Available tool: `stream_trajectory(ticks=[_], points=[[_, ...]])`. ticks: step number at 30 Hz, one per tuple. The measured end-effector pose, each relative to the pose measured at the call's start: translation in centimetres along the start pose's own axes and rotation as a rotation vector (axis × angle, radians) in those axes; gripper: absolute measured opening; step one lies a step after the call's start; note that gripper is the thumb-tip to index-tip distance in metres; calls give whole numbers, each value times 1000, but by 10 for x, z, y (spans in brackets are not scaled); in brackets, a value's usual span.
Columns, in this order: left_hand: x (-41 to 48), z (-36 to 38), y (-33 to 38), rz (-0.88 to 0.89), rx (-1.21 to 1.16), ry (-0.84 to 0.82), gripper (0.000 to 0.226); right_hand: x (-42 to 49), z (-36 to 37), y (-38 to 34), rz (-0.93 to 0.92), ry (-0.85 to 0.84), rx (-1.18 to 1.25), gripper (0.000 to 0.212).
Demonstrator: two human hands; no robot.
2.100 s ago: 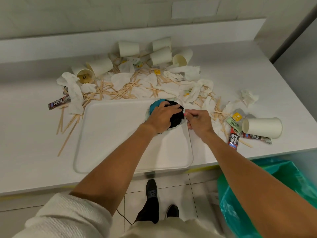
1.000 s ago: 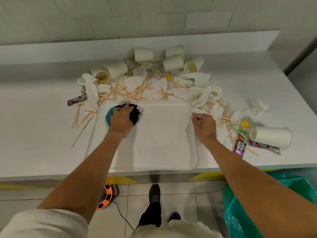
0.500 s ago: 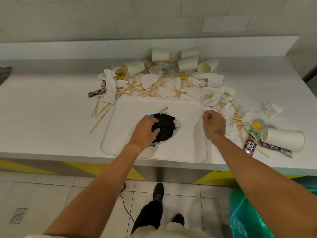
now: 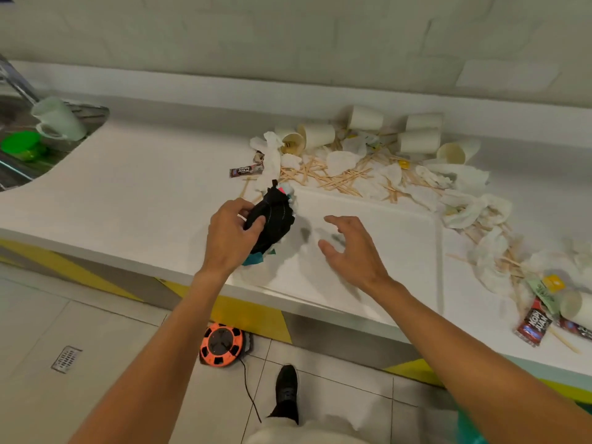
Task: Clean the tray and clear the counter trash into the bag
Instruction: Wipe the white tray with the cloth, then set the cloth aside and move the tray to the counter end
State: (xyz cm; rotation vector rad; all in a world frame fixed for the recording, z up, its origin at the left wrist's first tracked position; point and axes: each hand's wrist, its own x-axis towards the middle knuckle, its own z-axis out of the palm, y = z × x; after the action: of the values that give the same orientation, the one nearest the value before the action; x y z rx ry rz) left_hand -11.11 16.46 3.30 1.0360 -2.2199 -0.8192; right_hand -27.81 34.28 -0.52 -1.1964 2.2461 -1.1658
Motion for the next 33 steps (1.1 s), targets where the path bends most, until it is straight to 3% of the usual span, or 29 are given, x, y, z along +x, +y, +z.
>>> stream_trajectory(ticks=[12, 14, 18, 20, 25, 29, 33], points=[[42, -73, -110, -223, 108, 220, 25, 39, 119, -75, -72, -266, -44, 56], [45, -71, -126, -237, 120, 176, 30, 43, 135, -81, -81, -275, -98, 59], [45, -58, -147, -202, 200, -67, 31, 43, 157, -79, -82, -301, -268, 64], [49, -55, -149, -186, 218, -89, 28, 39, 162, -76, -102, -286, -313, 61], [67, -36, -120, -17, 185, -57, 18, 40, 164, -78, -110, -234, -299, 54], [83, -5, -85, 157, 85, -259, 16, 35, 148, -82, -72, -231, -135, 43], [104, 38, -54, 373, 122, -418, 24, 13, 123, -74, 48, -182, -56, 46]])
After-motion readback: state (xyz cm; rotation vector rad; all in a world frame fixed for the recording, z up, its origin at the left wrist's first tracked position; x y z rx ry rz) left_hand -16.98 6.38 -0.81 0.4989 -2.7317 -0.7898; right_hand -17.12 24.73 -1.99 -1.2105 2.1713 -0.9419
